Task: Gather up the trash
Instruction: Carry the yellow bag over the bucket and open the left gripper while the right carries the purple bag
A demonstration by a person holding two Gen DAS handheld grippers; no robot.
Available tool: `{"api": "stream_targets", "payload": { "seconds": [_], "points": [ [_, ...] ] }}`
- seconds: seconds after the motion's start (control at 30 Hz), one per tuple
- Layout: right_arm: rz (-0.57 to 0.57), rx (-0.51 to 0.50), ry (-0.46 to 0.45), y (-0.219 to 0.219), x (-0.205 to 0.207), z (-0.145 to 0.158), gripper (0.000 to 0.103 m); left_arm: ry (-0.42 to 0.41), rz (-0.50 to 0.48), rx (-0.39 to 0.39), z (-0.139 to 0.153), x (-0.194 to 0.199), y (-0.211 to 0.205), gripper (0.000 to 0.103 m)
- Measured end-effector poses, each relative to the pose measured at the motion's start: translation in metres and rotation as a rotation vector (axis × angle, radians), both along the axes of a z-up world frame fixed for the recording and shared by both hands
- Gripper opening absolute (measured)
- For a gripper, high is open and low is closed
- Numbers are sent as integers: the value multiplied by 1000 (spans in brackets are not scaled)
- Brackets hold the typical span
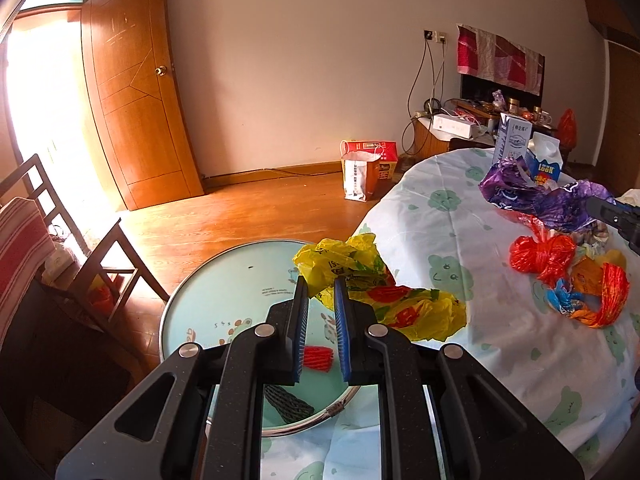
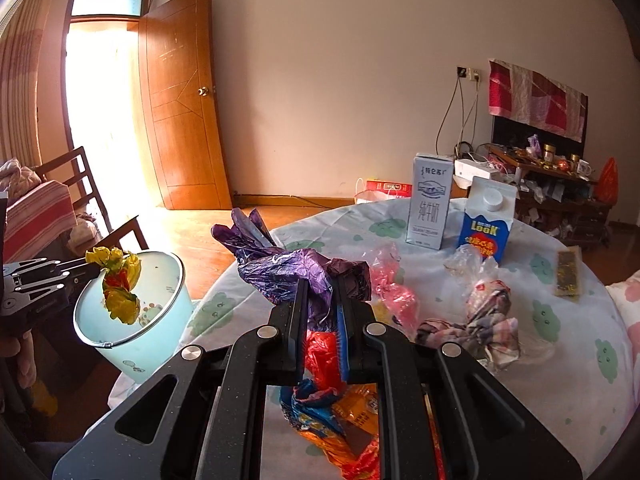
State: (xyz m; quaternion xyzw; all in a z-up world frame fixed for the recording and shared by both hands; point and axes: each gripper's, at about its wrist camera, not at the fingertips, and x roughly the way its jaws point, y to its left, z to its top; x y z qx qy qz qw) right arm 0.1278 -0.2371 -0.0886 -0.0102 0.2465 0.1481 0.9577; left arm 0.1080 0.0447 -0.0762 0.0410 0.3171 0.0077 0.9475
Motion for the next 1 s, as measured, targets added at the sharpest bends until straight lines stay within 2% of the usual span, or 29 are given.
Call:
{"api": "stream_targets", "payload": {
  "seconds": [1.0],
  "points": [
    [147,-73,36,97,37,-13,13,46,134,31,-15,-4,74,13]
  ]
}}
